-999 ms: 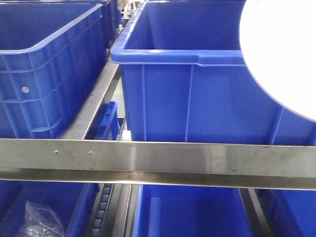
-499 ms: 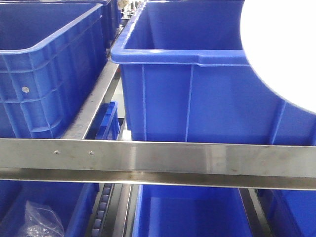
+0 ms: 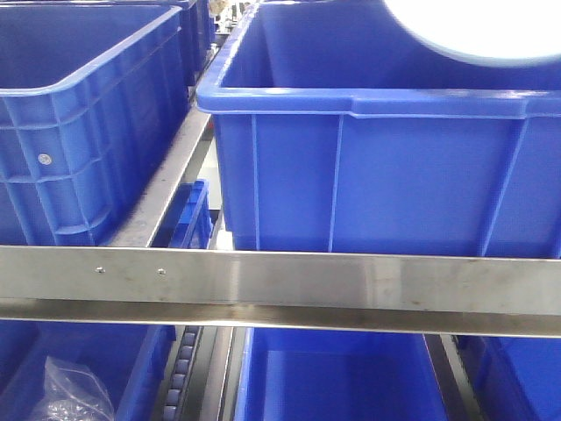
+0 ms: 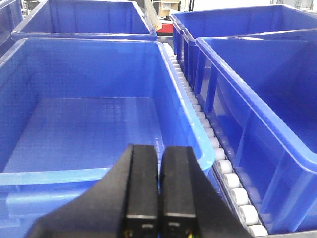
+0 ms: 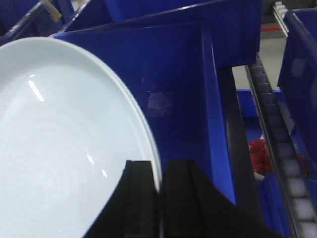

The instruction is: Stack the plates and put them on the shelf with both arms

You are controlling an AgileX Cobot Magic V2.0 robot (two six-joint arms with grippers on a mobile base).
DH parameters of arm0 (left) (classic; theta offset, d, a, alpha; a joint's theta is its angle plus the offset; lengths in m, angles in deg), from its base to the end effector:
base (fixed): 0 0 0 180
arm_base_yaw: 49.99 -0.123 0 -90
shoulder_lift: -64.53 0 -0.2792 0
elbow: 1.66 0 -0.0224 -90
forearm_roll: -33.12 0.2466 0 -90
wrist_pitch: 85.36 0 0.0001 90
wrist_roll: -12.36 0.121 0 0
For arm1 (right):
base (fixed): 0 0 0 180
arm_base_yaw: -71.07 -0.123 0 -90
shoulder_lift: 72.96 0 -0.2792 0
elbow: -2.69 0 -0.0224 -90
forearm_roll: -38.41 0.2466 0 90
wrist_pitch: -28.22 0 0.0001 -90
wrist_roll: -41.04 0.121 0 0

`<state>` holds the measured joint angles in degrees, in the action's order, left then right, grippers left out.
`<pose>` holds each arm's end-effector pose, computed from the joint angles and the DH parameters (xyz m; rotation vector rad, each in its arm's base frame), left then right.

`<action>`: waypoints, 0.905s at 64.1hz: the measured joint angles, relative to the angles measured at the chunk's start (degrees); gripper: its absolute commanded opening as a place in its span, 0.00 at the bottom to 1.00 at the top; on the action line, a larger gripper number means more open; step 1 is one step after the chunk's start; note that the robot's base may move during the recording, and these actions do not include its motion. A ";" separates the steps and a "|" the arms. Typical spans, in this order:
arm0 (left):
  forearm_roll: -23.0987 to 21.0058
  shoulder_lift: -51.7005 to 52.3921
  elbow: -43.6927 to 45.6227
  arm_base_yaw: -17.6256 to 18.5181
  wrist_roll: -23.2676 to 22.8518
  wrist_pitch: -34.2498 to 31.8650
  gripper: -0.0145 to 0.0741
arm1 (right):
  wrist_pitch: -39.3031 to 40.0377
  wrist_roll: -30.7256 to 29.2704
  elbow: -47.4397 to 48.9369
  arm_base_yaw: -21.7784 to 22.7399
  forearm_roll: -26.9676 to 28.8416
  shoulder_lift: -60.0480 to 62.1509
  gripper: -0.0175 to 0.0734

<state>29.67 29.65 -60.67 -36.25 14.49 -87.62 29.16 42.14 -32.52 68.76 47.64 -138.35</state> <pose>0.1355 -0.0329 0.2847 0.1716 1.5938 -0.2022 0.2493 0.0098 0.3331 0.1237 1.7379 0.1596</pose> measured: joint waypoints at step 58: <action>0.00 0.00 0.00 0.00 0.00 0.00 0.26 | -6.01 0.11 26.17 -5.24 -0.13 -34.59 0.71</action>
<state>29.67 29.65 -60.67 -36.25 14.49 -87.62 23.15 42.25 -6.35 63.53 47.51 -172.93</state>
